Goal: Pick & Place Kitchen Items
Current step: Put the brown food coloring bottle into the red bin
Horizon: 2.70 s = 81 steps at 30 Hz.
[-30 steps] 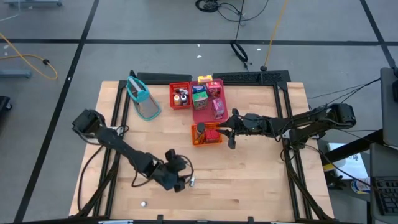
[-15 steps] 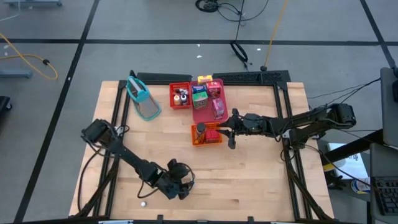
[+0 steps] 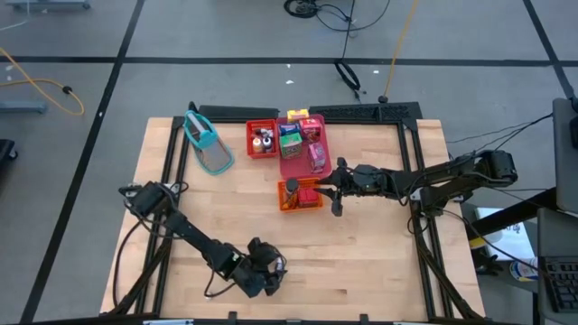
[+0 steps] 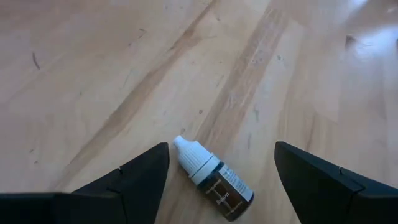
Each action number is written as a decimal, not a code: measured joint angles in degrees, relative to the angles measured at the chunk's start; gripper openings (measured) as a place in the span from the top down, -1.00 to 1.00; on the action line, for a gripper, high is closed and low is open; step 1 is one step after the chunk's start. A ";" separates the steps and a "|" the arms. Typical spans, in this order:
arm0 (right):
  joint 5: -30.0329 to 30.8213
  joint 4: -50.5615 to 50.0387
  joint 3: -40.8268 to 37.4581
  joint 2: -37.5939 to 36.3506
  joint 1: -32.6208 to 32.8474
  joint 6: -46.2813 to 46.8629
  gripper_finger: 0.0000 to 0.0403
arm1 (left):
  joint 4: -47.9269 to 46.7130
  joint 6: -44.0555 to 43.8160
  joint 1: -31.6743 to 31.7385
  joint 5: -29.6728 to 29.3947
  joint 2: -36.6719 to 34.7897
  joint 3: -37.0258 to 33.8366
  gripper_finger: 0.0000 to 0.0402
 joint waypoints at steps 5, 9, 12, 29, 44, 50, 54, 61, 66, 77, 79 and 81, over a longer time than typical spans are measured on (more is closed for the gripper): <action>0.00 -0.10 0.00 0.00 0.01 0.00 0.54 | -3.47 -0.57 -0.38 -0.79 0.66 0.60 -0.47; 0.00 -0.53 0.00 0.00 0.00 -0.04 0.54 | -5.46 -0.35 -0.93 -0.77 0.73 0.63 -0.46; 0.00 -0.89 0.00 0.00 0.02 -0.02 0.54 | -6.39 0.59 -1.42 -1.21 0.77 0.60 -0.33; 0.00 -1.64 -0.02 0.00 0.02 0.00 0.54 | -8.33 5.53 -1.81 -2.90 0.45 0.35 0.79; 0.00 -2.97 -0.07 0.00 0.01 -0.09 0.54 | -22.26 9.17 0.82 -7.78 -11.25 0.13 0.76; 0.00 -3.01 -0.07 0.00 0.00 -0.13 0.54 | -28.88 13.12 5.04 -11.88 -17.54 0.22 0.70; 0.00 -3.08 -0.09 0.00 0.01 -0.13 0.54 | -31.46 16.51 8.91 -12.25 -21.86 0.24 0.75; 0.00 -3.12 -0.13 0.02 0.00 -0.19 0.54 | -32.47 24.40 16.90 -12.38 -27.42 0.35 0.70; 0.00 -2.95 -0.13 0.00 0.00 -0.39 0.54 | -33.67 28.93 23.33 -12.26 -30.50 0.34 0.69; 0.00 -2.95 -0.13 0.01 0.01 -0.39 0.54 | -31.16 38.76 38.84 -11.39 -32.36 0.30 0.69; 0.00 -2.95 -0.13 0.00 0.00 -0.39 0.54 | -31.25 39.66 41.80 -9.57 -32.34 0.30 0.68; 0.00 -2.97 -0.13 0.00 0.02 -0.39 0.54 | -31.20 39.70 44.65 -8.71 -32.32 0.30 0.68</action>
